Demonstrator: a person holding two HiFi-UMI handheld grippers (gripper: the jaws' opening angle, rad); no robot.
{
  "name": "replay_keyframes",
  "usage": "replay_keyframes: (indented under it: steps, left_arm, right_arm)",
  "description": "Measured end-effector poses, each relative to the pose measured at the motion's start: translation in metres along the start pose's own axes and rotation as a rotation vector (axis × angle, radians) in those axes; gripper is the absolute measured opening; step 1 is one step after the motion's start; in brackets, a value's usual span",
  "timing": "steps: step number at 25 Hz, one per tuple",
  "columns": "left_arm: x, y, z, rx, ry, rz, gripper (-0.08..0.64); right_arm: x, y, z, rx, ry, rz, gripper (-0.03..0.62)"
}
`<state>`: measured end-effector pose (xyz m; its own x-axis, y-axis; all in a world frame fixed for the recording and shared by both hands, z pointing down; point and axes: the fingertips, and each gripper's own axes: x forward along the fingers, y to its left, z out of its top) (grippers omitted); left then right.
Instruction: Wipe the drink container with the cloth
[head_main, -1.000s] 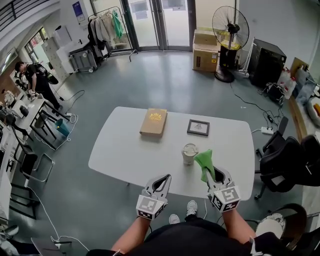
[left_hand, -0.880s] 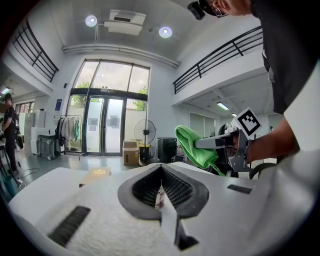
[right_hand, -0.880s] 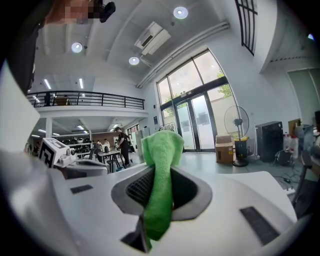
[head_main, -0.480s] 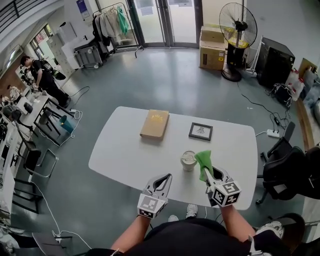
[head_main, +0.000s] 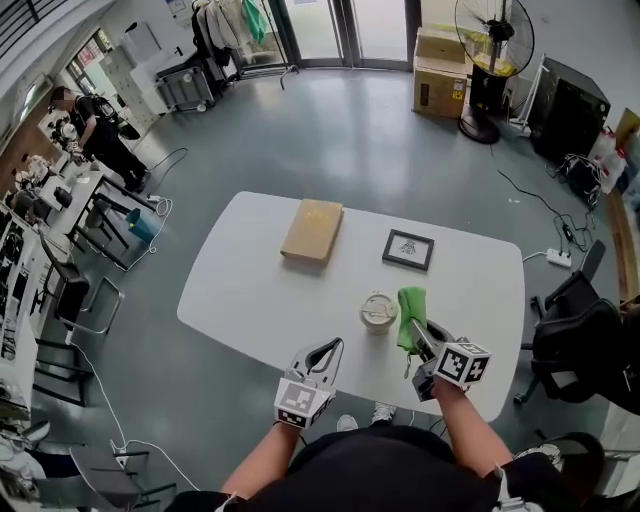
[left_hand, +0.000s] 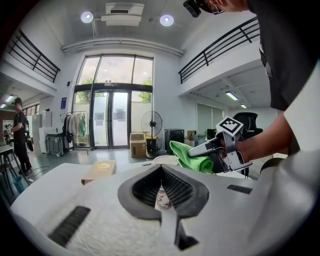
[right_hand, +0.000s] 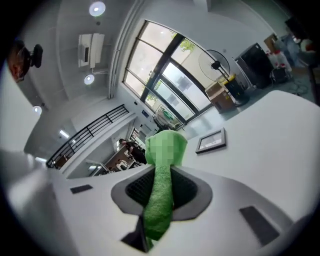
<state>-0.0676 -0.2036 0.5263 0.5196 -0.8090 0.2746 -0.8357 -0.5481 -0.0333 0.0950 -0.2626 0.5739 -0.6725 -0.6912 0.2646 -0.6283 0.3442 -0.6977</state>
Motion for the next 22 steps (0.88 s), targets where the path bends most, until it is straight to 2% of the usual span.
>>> replay_keyframes:
  steps: [6,13,16,22]
  left_arm:
    - [0.011,-0.001,-0.011,-0.002,0.033,0.027,0.014]
    - [0.014,-0.007,-0.022,-0.027,0.071,0.068,0.014]
    - [0.014,-0.012,-0.025,-0.042,0.080,0.064,0.014]
    - [0.017,-0.005,-0.026,-0.034,0.071,0.063,0.014]
  right_arm:
    - [0.017,-0.013,-0.013,0.193,0.059,0.099,0.078]
    - [0.034,-0.026,-0.025,0.293,0.120,0.133,0.078]
    - [0.042,-0.033,-0.034,0.298,0.147,0.114,0.078]
    - [0.060,-0.047,-0.053,0.248,0.183,0.045,0.078]
